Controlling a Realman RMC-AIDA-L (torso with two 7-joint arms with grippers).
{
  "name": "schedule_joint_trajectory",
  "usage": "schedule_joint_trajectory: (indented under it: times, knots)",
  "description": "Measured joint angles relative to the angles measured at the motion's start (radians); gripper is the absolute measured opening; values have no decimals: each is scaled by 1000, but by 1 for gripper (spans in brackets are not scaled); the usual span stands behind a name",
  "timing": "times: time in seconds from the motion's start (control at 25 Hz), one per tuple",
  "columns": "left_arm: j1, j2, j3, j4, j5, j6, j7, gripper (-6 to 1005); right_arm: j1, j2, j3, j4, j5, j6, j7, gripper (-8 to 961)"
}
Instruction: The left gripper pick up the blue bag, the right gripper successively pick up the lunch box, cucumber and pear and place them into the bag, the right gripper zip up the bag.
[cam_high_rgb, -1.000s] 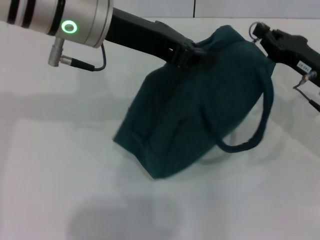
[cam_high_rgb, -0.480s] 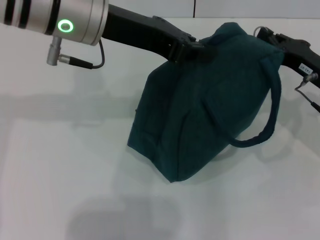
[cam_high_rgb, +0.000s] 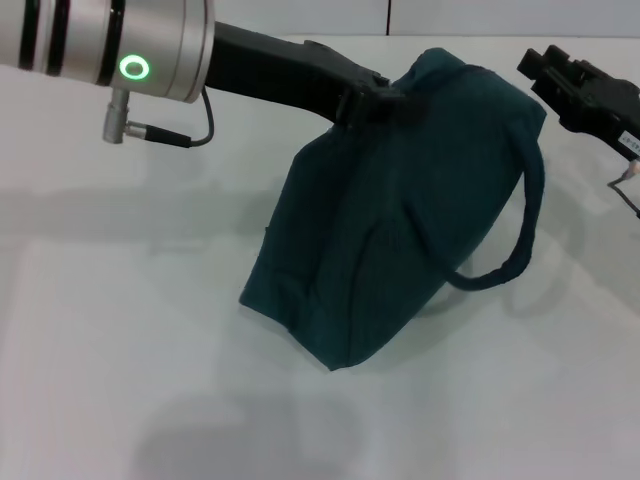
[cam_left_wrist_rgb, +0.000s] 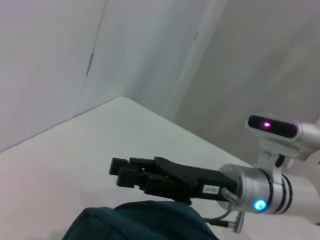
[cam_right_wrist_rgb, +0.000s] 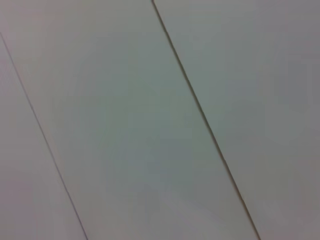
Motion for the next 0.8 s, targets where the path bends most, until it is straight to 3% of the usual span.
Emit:
schedule_joint_trajectory:
  times: [0.04,0.16,0.36,0.48,0.8]
  knots:
    - [0,0,-7,-13,-6,-5,10,62,-5,0,1,0,2,-11,-1,170]
    - [1,0,-39,-59,-36,-9,32,61,-25,-2,9,1,3,-46,-1,402]
    - [1,3,-70,-104,-49,-10,45,78,-70,-5,10,-3,3,-89,-2,644]
    - [4,3,-80,-116,-49,-10,52,94,-97,-7,18,-2,3,-121,-5,697]
    - [35,3,-137,-122,-84,2,112,390,-151,-18,35,-2,2,-228,-18,840]
